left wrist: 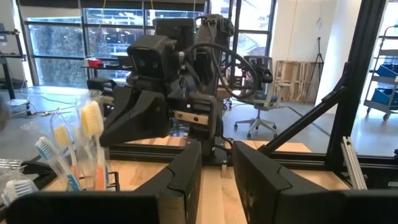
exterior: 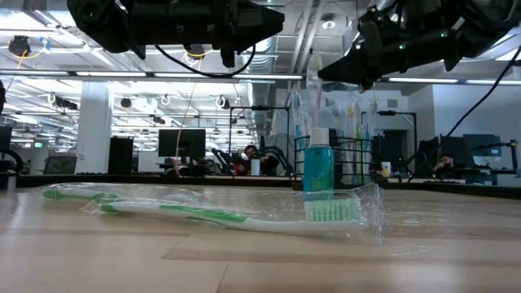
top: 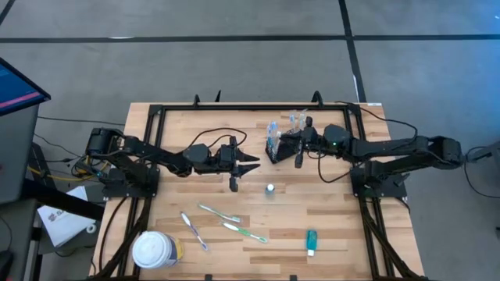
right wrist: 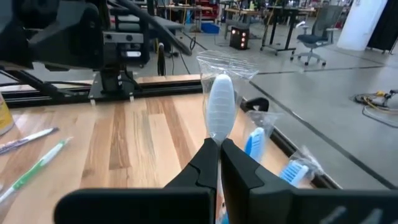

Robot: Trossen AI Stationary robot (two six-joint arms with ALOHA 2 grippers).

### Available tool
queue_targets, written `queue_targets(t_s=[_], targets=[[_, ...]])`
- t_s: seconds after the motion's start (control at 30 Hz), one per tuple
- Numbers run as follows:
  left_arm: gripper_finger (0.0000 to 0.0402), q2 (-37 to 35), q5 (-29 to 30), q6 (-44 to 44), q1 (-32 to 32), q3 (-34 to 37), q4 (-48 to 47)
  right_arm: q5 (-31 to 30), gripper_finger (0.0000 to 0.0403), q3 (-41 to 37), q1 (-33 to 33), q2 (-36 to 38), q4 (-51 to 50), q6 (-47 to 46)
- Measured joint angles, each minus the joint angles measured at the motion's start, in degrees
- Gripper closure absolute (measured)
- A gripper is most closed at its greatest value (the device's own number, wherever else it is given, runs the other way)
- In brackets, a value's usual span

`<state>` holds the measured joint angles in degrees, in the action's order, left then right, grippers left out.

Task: Pick & Place toothbrushing station
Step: Put the orange toothbrush into the mesh organizer

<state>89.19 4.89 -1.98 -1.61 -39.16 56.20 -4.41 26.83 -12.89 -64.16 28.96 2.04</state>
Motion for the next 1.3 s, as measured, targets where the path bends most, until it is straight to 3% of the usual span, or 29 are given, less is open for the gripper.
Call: queue_targets(t_s=[0.4,0.73,0.97,1.3], targets=[[0.0316,0.0,-0.2,0.0,0.0,0.0,-1.0,0.5,0.0403,0.0,0.0,-6.3,2.1,-1.2],[0.0316,0.0,-0.2,0.0,0.0,0.0,-1.0,0.5,0.0403,-0.9,0.1,-6.4,2.7,-2.8],[0.0316,0.0,-0.1,0.0,0.0,0.0,-1.0,0.5,0.0403,-6.5,0.1,-6.4,11.1,-5.1],[0.0316,0.0,0.1,0.0,0.0,0.0,-1.0,0.1,0.0392,-6.9,-1.2,-6.4,10.2,-5.7]])
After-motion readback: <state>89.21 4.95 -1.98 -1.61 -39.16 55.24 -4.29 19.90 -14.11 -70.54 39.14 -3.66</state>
